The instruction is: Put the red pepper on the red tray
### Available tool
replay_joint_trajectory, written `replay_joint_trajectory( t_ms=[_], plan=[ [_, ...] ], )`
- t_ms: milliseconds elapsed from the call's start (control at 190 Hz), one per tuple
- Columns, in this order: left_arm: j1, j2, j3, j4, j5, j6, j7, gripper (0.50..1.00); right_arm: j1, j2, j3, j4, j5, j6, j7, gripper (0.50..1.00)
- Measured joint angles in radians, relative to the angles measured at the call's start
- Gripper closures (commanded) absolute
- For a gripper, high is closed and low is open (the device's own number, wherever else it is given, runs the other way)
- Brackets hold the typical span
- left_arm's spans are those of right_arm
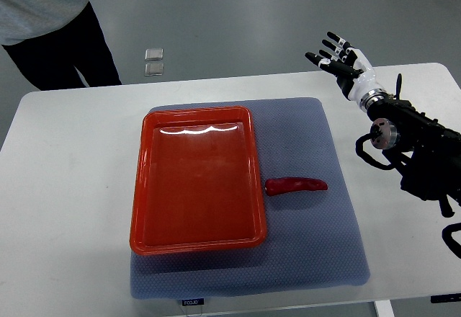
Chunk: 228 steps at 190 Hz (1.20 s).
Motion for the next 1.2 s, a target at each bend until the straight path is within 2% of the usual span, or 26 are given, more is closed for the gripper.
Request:
replay_joint_trajectory(
  t_ms=[184, 1201],
  plan=[
    [0.0, 0.0, 0.0, 0.0, 0.0, 0.0, 0.0, 0.5, 0.0, -0.019, 0.001, 0.0, 0.0, 0.036, -0.004, 0.583],
    [0.001, 0.0, -0.001, 0.001, 0.0, 0.0, 0.0, 0.5, 0.004, -0.037, 0.0, 0.001, -0.003, 0.045, 0.006, 0.583]
  ],
)
